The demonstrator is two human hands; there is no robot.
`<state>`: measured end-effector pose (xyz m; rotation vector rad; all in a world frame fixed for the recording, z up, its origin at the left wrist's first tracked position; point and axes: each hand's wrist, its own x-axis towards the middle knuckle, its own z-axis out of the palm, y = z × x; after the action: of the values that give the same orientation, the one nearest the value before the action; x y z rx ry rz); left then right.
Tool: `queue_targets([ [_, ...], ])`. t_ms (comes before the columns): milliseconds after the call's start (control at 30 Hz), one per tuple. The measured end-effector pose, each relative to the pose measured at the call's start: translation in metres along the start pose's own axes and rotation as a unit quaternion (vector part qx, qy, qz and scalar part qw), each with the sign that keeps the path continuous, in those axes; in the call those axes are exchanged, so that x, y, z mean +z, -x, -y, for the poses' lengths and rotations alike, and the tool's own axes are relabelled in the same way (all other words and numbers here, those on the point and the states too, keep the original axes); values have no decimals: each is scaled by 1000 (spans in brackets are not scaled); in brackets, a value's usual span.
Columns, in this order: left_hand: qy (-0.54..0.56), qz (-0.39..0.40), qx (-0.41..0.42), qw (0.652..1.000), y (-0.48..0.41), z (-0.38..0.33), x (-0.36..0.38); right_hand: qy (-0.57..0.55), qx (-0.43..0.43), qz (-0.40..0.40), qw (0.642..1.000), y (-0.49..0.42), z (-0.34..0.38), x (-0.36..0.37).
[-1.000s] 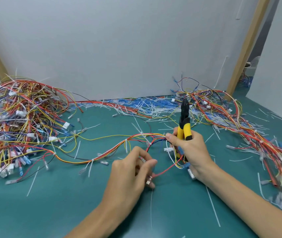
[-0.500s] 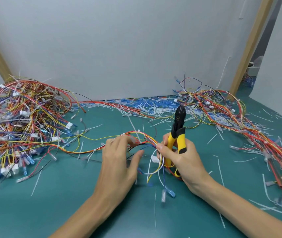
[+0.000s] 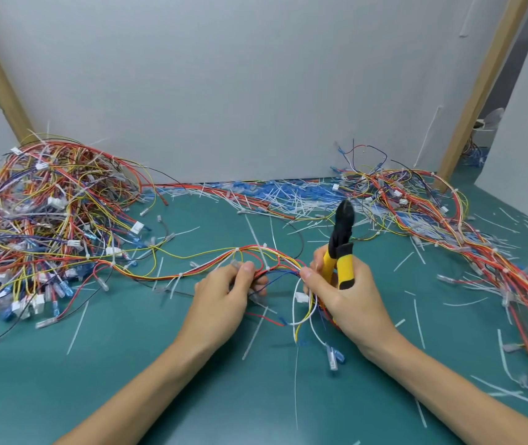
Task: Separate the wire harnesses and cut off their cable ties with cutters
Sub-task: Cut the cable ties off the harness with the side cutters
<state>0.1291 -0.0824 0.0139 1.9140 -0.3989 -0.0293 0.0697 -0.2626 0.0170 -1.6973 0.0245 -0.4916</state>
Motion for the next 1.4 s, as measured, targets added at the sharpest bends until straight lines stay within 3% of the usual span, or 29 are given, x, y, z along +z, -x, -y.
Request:
queue_targets([
  [133, 98, 4, 17, 995, 0, 1, 0, 158, -29, 8, 987, -3, -2, 1],
  [267, 133, 20, 54, 989, 0, 2, -2, 243, -66, -9, 968, -3, -2, -1],
  [500, 144, 17, 34, 989, -4, 5, -4, 359, -91, -8, 929, -8, 1, -15],
  [833, 125, -9, 21, 992, -5, 9, -2, 605, -170, -28, 777, -9, 28, -31],
  [967, 105, -14, 32, 994, -4, 10, -2, 653, -150, -49, 741, -7, 28, -31],
  [1133, 91, -17, 41, 995, -4, 10, -1, 660, -158, -50, 733, -9, 25, -31],
  [1400, 54, -25, 62, 996, -4, 10, -2, 621, -155, -54, 766, -9, 21, -29],
])
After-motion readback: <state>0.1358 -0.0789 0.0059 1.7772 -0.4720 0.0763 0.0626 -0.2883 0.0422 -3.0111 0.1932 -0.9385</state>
